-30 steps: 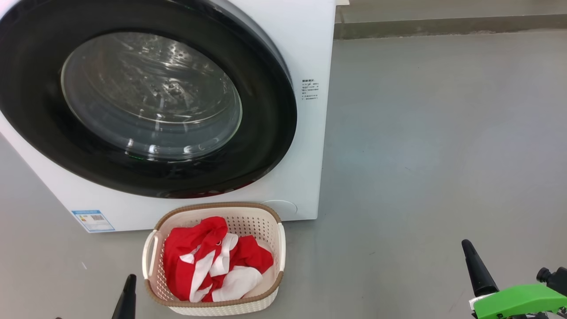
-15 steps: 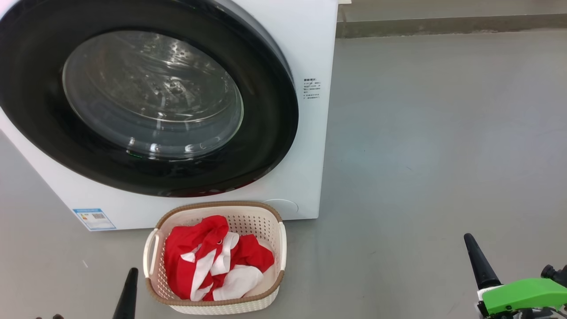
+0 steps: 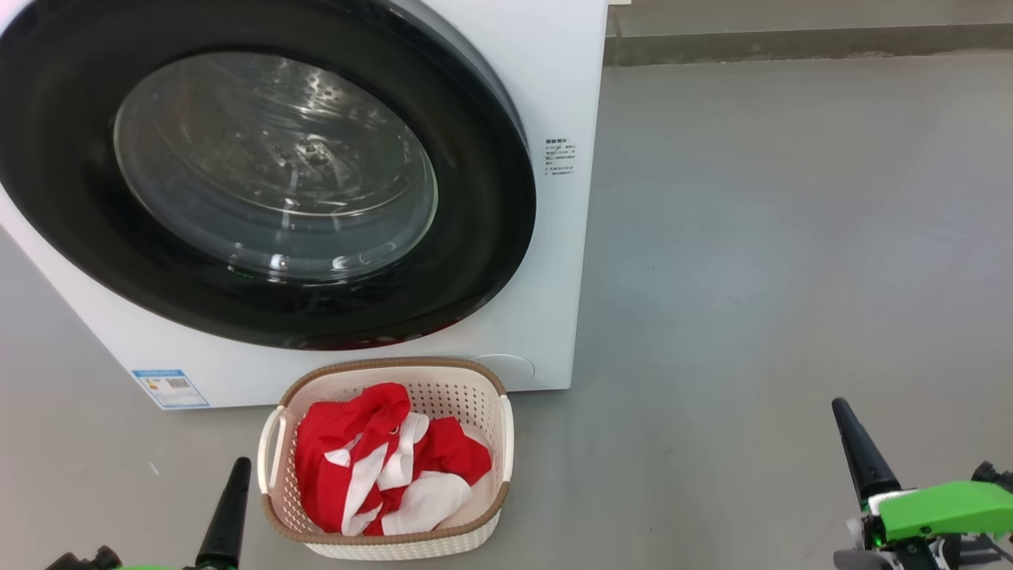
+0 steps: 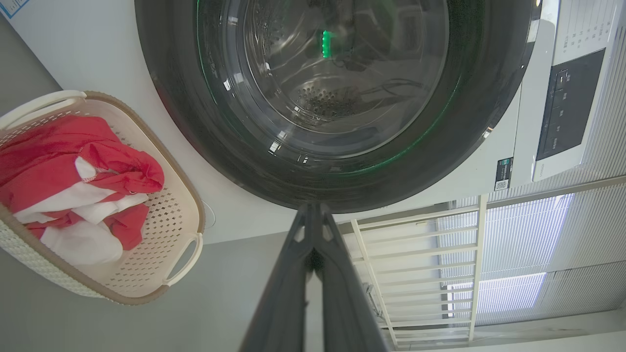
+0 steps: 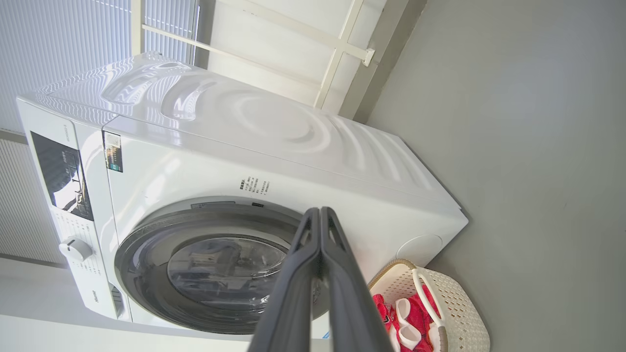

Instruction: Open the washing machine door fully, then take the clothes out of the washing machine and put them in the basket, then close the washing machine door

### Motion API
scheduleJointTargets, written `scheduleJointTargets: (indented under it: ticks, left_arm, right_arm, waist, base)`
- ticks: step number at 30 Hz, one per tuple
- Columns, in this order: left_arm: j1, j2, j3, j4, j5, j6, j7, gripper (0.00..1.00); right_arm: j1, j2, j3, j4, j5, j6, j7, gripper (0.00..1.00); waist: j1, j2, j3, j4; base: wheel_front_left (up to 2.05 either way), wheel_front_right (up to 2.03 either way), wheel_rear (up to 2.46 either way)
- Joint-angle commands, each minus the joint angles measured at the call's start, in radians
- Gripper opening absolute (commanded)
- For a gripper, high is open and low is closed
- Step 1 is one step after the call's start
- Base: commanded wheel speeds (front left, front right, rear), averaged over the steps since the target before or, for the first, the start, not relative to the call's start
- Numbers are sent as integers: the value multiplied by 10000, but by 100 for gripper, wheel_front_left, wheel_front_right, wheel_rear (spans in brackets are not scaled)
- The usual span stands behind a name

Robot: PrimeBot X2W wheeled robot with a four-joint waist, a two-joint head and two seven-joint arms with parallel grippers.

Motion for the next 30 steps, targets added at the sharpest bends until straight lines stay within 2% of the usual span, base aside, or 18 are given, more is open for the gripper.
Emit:
scheduleJointTargets:
  ticks: [1,20,30]
  left_arm:
    - [-436,66,244,-215,-285,-59,68,0]
    - [-794,28,281,-190,-2386,-69,605,0]
    - [-793,28,281,-190,-2386,-69,604,0]
  right_arm:
    - [-559,-69,111,-325,247,-4,106,0]
    - [-875,36,-93,-453,2006,-9,659,0]
    - [-875,37,-95,-453,2005,-9,661,0]
  waist:
    - [0,0,2,4]
    - [-1,0,39,64]
    - [-1,0,39,64]
  base:
    - [0,0,0]
    - [0,0,0]
    - [0,0,0]
